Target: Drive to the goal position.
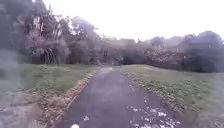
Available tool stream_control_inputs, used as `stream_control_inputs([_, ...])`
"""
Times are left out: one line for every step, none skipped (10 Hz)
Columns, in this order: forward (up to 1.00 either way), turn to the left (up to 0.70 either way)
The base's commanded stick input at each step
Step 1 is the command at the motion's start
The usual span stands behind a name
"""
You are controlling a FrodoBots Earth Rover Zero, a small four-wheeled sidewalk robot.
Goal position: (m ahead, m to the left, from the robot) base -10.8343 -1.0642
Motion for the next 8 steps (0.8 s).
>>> stream_control_inputs([0.6, 0.0])
stream_control_inputs([0.6, 0.03])
stream_control_inputs([0.6, 0.05])
stream_control_inputs([0.6, 0.15])
stream_control_inputs([0.6, 0.15])
stream_control_inputs([0.6, 0.15])
stream_control_inputs([0.6, 0.15])
stream_control_inputs([0.6, 0.15])
